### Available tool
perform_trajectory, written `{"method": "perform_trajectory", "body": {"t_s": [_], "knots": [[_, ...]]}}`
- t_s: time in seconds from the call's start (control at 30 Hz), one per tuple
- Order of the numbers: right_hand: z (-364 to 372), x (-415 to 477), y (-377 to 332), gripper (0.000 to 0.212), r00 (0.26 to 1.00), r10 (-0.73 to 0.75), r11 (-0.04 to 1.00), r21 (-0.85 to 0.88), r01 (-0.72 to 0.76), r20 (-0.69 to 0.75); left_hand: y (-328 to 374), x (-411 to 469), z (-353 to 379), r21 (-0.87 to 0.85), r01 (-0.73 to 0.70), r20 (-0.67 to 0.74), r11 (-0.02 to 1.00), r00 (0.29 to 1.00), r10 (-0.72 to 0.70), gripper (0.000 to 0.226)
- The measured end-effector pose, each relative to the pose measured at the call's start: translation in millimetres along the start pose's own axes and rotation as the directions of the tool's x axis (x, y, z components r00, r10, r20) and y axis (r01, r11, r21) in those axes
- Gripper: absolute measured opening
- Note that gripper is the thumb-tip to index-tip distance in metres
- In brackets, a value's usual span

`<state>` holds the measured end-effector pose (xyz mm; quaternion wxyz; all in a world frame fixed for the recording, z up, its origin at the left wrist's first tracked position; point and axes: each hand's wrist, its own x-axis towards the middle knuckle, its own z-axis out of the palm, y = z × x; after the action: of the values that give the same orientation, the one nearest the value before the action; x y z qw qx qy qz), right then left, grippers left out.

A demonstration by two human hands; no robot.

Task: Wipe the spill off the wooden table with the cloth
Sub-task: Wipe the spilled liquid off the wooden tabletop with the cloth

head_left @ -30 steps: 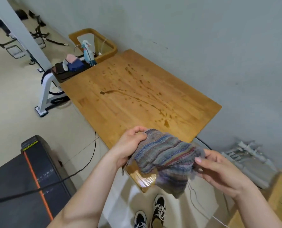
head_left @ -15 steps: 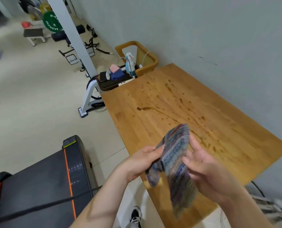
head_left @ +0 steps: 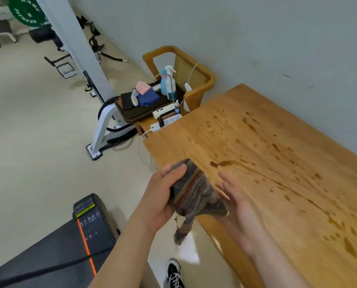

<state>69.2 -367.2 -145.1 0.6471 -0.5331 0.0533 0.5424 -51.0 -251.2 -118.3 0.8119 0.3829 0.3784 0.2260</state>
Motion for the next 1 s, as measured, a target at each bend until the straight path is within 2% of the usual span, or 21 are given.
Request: {"method": "perform_trajectory", "body": {"t_s": [0.07, 0.13, 0.2, 0.23, 0.27, 0.3, 0.33, 0.37, 0.47, 0.57, 0.63, 0.67, 0.7, 0.77, 0.83, 0.9, 1.0], "knots": [[29.8, 8.0, 5.1, 0.037, 0.976, 0.043, 0.998, 0.034, -0.051, 0.214, 19.8, 17.6, -13.4, 0.007, 0.032, 0.007, 0.999, 0.999, -0.032, 0.02], [57.1, 17.4, 9.1, 0.048, 0.938, 0.096, 0.995, -0.019, -0.095, 0.334, 34.2, 37.4, -20.8, 0.006, 0.06, 0.015, 0.998, 0.998, -0.06, 0.02], [78.8, 33.5, 13.4, 0.046, 0.949, 0.094, 0.996, -0.03, -0.089, 0.3, 47.6, 58.1, -24.8, 0.089, 0.074, 0.024, 0.993, 0.997, -0.076, 0.02], [85.7, 44.0, 14.6, 0.039, 0.966, 0.066, 0.998, -0.017, -0.064, 0.25, 52.7, 70.1, -27.9, 0.261, 0.039, 0.015, 0.965, 0.999, -0.045, 0.019], [90.3, 54.4, 13.4, 0.033, 0.981, 0.036, 0.999, 0.011, -0.038, 0.189, 57.6, 83.0, -31.0, 0.502, -0.03, 0.025, 0.864, 0.999, 0.021, 0.018], [90.9, 65.6, 11.0, 0.03, 0.992, 0.015, 0.999, 0.046, -0.02, 0.125, 62.3, 95.2, -33.4, 0.711, -0.114, 0.075, 0.694, 0.993, 0.086, 0.018], [91.4, 74.2, 5.7, 0.028, 0.996, 0.008, 0.997, 0.081, -0.015, 0.084, 67.4, 106.5, -35.6, 0.837, -0.176, 0.13, 0.519, 0.984, 0.124, 0.018], [90.6, 83.3, 0.1, 0.027, 0.998, 0.016, 0.993, 0.114, -0.022, 0.053, 72.8, 117.8, -38.5, 0.886, -0.204, 0.165, 0.417, 0.978, 0.128, 0.018], [88.9, 110.4, -19.1, 0.027, 0.997, 0.072, 0.974, 0.217, -0.07, 0.0, 86.0, 157.3, -46.7, 0.909, -0.203, 0.212, 0.365, 0.977, 0.014, 0.018], [92.1, 142.5, -32.9, 0.035, 0.997, 0.076, 0.953, 0.293, -0.074, 0.006, 92.8, 207.2, -46.1, 0.939, -0.232, 0.263, 0.253, 0.959, -0.1, 0.019], [97.9, 163.1, -39.8, 0.02, 0.998, 0.046, 0.955, 0.291, -0.058, 0.049, 97.5, 240.1, -42.0, 0.95, -0.247, 0.28, 0.19, 0.944, -0.173, 0.019], [101.1, 172.8, -41.7, 0.013, 0.998, 0.039, 0.964, 0.262, -0.051, 0.05, 100.1, 255.5, -41.1, 0.953, -0.262, 0.291, 0.151, 0.933, -0.214, 0.019], [103.2, 183.9, -42.0, 0.015, 0.999, 0.033, 0.98, 0.198, -0.036, 0.019, 103.3, 269.7, -40.4, 0.955, -0.28, 0.297, 0.1, 0.922, -0.25, 0.019], [110.0, 205.2, -40.4, 0.016, 0.991, -0.055, 0.996, -0.076, 0.046, -0.123, 108.0, 296.4, -40.4, 0.948, -0.319, 0.304, 0.0, 0.905, -0.298, 0.021], [117.9, 223.7, -38.2, 0.022, 0.941, -0.272, 0.894, -0.415, 0.17, -0.202, 109.3, 320.5, -41.9, 0.922, -0.38, 0.343, -0.068, 0.886, -0.312, 0.022], [121.7, 240.8, -27.1, 0.037, 0.869, -0.457, 0.738, -0.625, 0.254, -0.187, 108.2, 343.6, -44.9, 0.85, -0.503, 0.434, -0.157, 0.837, -0.332, 0.025], [131.0, 259.4, -9.6, 0.042, 0.779, -0.569, 0.59, -0.79, 0.165, -0.262, 101.3, 380.1, -52.2, 0.674, -0.695, 0.594, -0.251, 0.712, -0.374, 0.028]]}}
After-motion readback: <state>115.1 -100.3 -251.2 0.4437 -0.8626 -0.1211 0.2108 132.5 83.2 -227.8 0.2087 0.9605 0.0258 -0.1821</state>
